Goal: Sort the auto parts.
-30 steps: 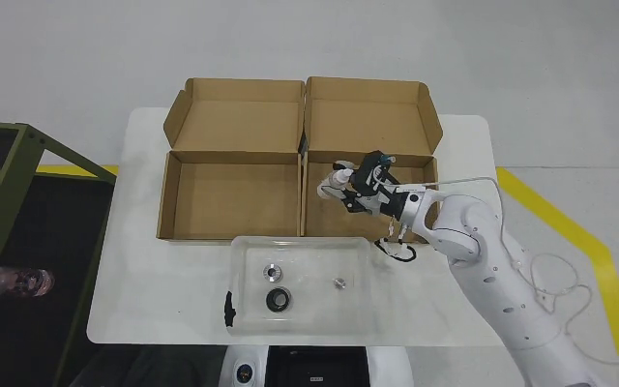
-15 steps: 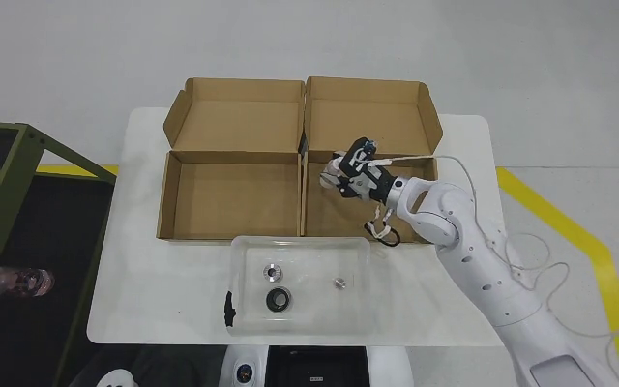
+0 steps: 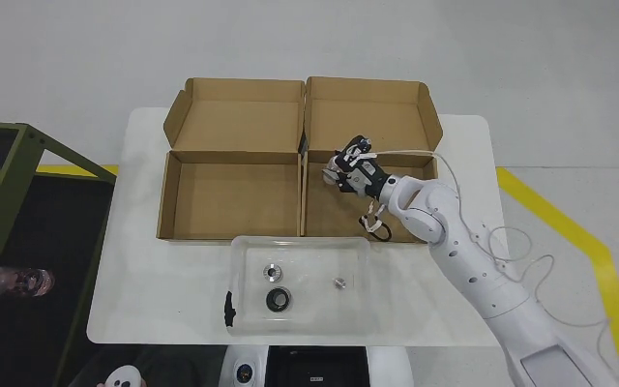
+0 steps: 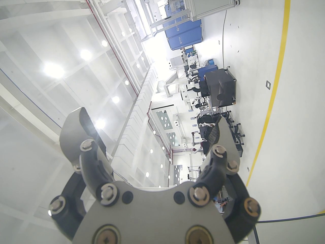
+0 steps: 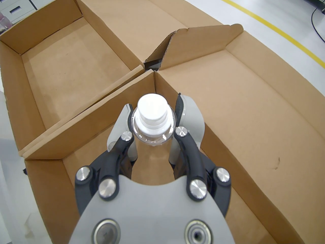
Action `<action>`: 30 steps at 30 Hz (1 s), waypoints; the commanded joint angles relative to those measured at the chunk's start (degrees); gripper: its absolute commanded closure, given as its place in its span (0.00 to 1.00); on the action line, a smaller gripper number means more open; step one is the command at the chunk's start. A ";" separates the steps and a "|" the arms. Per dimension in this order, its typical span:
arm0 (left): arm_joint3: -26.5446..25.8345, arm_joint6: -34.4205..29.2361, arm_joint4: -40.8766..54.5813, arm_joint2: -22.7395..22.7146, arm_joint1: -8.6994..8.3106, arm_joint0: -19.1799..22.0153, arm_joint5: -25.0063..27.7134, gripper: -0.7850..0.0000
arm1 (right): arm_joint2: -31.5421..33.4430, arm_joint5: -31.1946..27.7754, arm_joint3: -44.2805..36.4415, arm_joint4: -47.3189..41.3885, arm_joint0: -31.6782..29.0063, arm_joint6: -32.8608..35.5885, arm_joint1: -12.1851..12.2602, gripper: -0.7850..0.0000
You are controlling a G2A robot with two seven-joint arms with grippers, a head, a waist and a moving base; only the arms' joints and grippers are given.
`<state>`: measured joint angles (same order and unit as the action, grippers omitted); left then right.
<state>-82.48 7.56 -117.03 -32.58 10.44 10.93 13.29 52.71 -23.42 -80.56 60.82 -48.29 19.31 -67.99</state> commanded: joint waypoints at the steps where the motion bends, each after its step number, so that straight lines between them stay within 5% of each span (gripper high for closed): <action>1: 0.00 0.00 0.00 0.00 0.00 0.00 0.00 0.00 | -0.24 -0.02 0.23 0.24 -0.03 -0.09 -0.14 0.76; 13: 0.00 0.00 0.00 0.00 0.00 0.00 0.00 0.00 | -0.08 -0.17 1.51 1.08 -0.26 -0.26 -0.67 0.56; 30: 0.00 0.00 0.00 0.00 0.00 0.00 0.00 0.00 | 7.17 -5.21 -11.72 1.18 -4.52 0.26 0.94 0.52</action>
<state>-82.48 7.56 -117.03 -32.58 10.44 10.93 13.29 59.41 -28.10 -91.13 62.21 -52.22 19.43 -67.18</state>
